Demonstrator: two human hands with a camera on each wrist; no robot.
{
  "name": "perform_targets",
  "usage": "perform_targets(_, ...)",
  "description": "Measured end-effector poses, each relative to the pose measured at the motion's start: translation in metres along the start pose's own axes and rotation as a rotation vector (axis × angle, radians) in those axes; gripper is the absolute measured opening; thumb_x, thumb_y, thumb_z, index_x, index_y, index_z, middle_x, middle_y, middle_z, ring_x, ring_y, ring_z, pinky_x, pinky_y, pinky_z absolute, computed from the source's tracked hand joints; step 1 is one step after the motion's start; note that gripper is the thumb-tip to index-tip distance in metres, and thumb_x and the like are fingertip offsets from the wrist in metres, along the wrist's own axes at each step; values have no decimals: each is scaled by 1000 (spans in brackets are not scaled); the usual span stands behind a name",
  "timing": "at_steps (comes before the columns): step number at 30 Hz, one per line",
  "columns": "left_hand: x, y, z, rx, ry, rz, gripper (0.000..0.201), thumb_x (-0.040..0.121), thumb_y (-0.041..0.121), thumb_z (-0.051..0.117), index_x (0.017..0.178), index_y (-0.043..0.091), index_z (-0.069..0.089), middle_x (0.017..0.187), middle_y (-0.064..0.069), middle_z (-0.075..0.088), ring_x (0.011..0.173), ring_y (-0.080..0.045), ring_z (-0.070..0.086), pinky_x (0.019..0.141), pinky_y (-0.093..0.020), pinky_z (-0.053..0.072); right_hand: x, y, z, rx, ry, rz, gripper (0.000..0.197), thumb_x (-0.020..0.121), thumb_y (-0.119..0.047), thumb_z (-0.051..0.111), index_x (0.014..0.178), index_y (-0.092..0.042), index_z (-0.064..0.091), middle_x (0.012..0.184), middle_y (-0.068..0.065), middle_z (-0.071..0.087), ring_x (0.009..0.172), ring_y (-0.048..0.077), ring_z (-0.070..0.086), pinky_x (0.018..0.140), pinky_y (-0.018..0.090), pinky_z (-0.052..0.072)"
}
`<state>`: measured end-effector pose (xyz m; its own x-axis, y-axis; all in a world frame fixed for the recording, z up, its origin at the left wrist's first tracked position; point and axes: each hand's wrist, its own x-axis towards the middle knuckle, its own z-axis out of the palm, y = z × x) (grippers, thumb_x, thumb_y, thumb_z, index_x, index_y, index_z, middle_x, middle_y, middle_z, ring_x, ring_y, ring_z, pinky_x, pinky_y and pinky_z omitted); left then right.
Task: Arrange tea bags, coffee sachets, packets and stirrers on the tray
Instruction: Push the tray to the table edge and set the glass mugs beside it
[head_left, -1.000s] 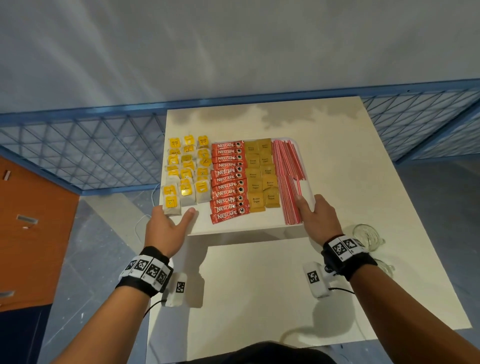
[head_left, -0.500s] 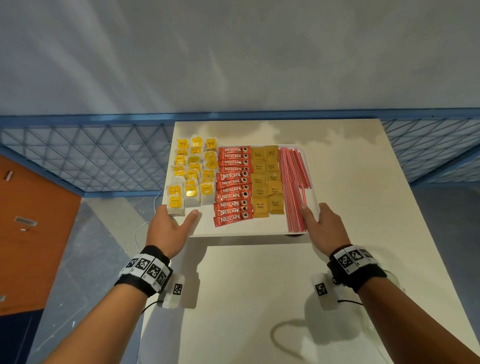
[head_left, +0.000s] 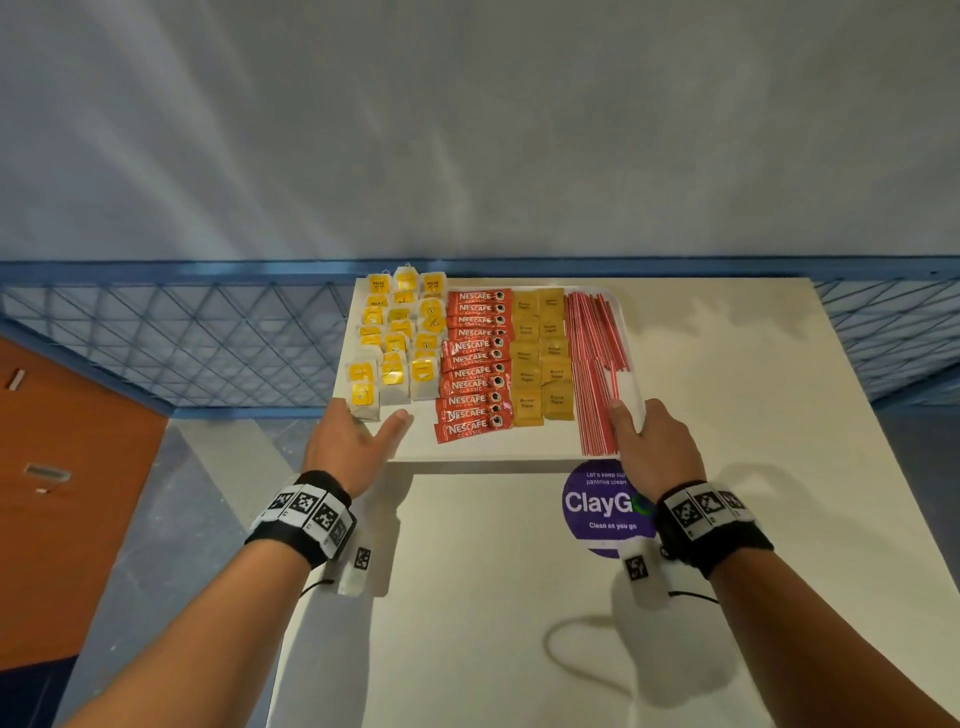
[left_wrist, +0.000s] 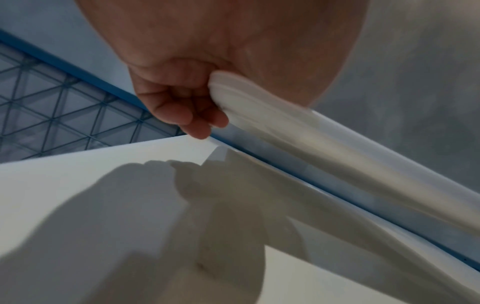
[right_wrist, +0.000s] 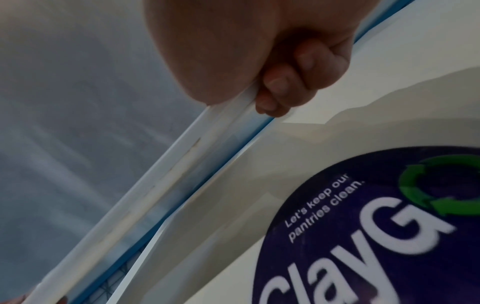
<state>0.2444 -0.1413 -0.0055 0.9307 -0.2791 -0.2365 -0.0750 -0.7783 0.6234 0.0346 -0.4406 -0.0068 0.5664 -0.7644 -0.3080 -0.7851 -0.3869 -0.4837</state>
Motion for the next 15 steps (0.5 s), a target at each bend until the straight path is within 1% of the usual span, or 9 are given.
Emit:
perform_targets(3, 22, -3, 6, 31, -26, -52, 67, 75, 79, 62, 113, 25, 53, 92, 10, 66, 82, -12, 63, 60, -29, 46, 16, -6, 5, -31, 10, 9, 66, 100, -70, 31, 116, -11, 54, 98, 8, 67, 81, 28, 61, 71, 38, 47)
perform_targets(6, 40, -7, 12, 55, -53, -75, 79, 65, 91, 55, 112, 28, 56, 85, 7, 69, 76, -13, 66, 60, -31, 51, 31, -9, 10, -60, -10, 14, 66, 101, -69, 30, 120, -10, 53, 102, 9, 67, 84, 29, 62, 73, 37, 47)
perform_targets(8, 49, -10, 16, 83, -59, -92, 81, 63, 93, 54, 112, 28, 57, 83, 7, 69, 74, -14, 66, 61, -33, 54, 39, -11, 13, -77, -26, 19, 66, 101, -69, 29, 121, -10, 53, 102, 8, 66, 85, 29, 61, 74, 37, 47)
perform_targets(10, 52, -6, 19, 115, -63, -112, 78, 68, 88, 59, 112, 24, 54, 85, 5, 68, 76, -16, 66, 64, -35, 55, 46, -13, 17, -97, -35, 23, 68, 101, -69, 28, 121, -9, 53, 104, 10, 67, 84, 28, 59, 74, 38, 46)
perform_targets(12, 54, -4, 23, 133, -70, -137, 69, 77, 77, 64, 110, 18, 50, 88, 2, 65, 79, -18, 63, 66, -35, 52, 51, -14, 19, -117, -42, 31, 69, 101, -70, 28, 121, -9, 53, 105, 11, 68, 84, 28, 59, 74, 38, 47)
perform_targets(15, 55, -3, 26, 154, -64, -151, 63, 81, 71, 65, 108, 17, 50, 89, 1, 63, 79, -18, 61, 65, -34, 48, 53, -14, 23, -150, -68, 46, 70, 100, -71, 28, 121, -10, 52, 97, 6, 63, 83, 27, 60, 72, 36, 47)
